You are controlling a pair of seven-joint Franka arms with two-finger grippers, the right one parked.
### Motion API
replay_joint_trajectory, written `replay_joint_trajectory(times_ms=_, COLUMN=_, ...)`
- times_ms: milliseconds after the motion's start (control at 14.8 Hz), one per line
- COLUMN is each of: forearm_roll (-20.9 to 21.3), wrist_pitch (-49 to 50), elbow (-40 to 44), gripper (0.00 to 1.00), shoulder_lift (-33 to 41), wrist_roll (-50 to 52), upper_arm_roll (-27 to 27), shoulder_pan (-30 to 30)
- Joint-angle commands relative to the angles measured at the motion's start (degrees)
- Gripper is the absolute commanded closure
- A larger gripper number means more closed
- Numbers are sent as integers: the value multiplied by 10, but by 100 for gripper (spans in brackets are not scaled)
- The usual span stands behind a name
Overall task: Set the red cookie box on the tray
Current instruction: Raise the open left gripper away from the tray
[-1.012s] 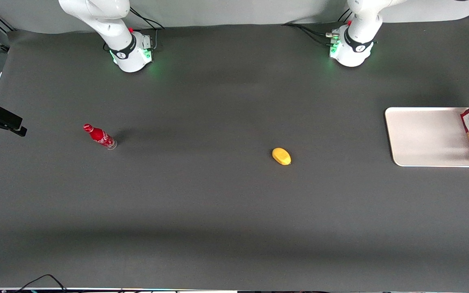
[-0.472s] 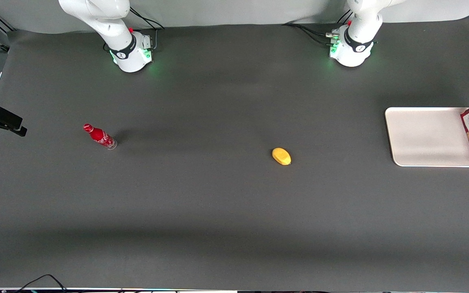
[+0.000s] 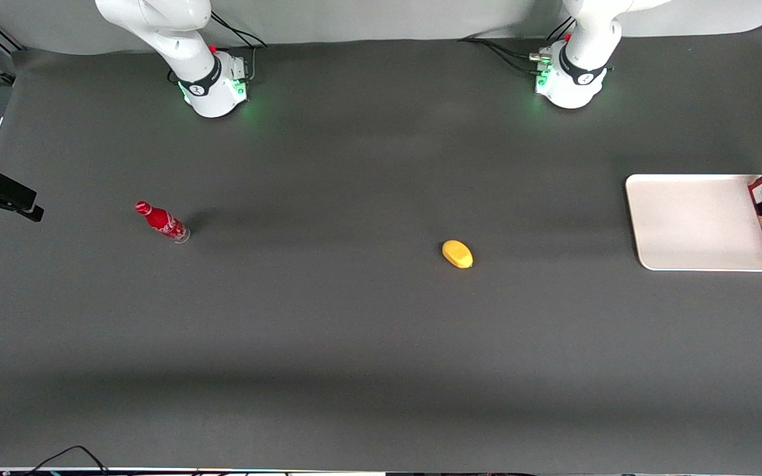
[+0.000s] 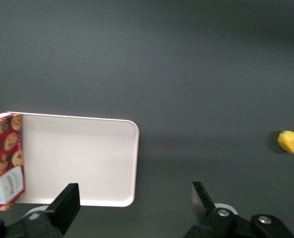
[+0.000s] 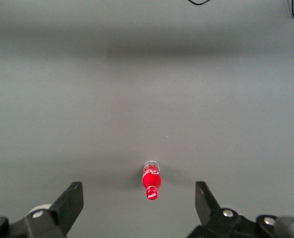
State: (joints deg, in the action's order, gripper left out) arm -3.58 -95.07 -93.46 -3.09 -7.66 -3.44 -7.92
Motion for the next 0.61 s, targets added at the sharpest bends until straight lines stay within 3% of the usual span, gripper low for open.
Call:
replay_joint_trajectory(times_ms=0, forearm_roll=14, wrist_pitch=15, elbow=-11, gripper=0, shoulder_lift=17, wrist_roll=90, upper_arm_roll=53, shoulder_pan=20)
replay_joint_trajectory(times_ms=337, forearm_roll=22, wrist_pitch=43, elbow=-12, gripper=0, shoulder_lift=27, wrist_roll=175, upper_arm_roll=128, shoulder_pan=36)
replay_joint_trajectory(times_ms=540, forearm_roll=71, wrist_pitch=56, elbow=-14, gripper=0, shoulder_lift=27, wrist_roll=190, upper_arm_roll=157, shoulder_pan=43)
